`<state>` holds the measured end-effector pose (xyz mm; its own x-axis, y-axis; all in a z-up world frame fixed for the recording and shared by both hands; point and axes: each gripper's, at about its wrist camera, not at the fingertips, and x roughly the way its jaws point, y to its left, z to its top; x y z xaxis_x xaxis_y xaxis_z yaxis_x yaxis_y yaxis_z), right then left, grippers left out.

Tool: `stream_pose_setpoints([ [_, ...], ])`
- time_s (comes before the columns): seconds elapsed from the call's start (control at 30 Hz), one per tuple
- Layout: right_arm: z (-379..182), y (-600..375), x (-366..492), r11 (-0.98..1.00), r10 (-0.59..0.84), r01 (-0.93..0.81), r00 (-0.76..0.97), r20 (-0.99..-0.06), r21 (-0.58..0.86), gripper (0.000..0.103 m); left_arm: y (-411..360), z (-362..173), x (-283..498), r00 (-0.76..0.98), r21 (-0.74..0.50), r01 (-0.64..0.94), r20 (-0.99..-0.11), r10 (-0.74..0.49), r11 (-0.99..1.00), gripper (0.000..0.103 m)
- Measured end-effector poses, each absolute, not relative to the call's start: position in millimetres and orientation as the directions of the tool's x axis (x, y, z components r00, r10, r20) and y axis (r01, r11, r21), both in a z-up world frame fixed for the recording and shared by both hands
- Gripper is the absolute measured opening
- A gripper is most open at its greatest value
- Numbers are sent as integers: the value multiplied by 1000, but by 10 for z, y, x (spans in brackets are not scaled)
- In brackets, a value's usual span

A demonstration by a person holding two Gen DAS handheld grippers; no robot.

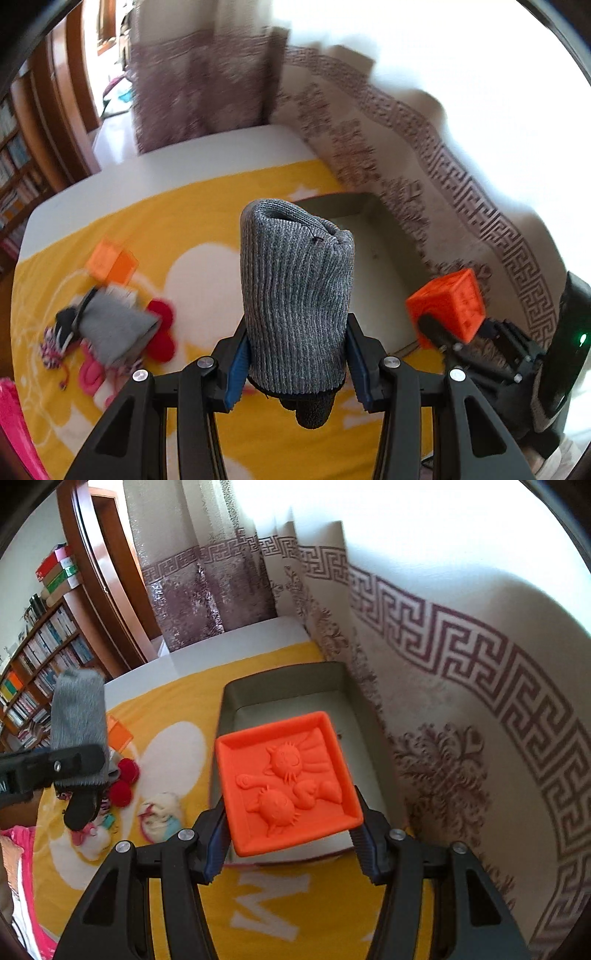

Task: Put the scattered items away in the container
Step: 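Carry the sock and orange block into the box and open both grippers, then withdraw both grippers from the box back over the pile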

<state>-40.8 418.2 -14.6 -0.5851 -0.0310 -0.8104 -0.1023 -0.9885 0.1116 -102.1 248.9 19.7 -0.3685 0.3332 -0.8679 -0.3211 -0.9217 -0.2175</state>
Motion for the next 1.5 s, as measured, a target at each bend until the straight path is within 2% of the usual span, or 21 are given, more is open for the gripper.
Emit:
stream_pose_setpoints([
  [0.23,-175,4408,-535,-991,-36,-83,-589,-808,104,62,3043,240,-1277,-390,-227,-386,-839,381,-894,50],
  [0.27,-185,4423,-554,-991,-38,-79,-585,-810,104,63,3104,242,-1331,-387,-231,-390,-837,386,-892,56],
  [0.33,-211,4453,-579,-992,-40,-77,-583,-812,104,65,3180,224,-1422,-375,-247,-385,-839,396,-889,62],
  [0.4,-228,4470,-586,-992,-30,-81,-580,-814,94,75,3205,222,-1457,-381,-243,-376,-839,388,-894,75],
  [0.43,-237,4484,-586,-992,-24,-86,-581,-814,90,76,3212,223,-1462,-392,-234,-376,-837,383,-897,78],
  [0.97,-309,4293,-605,-982,-88,-93,-542,-835,164,77,2759,329,-1351,-461,-115,-303,-851,251,-946,78],
  [1.5,-197,3361,-625,-987,-157,47,-539,-827,156,77,1718,575,-1043,-544,-71,-170,-825,154,-983,78],
])
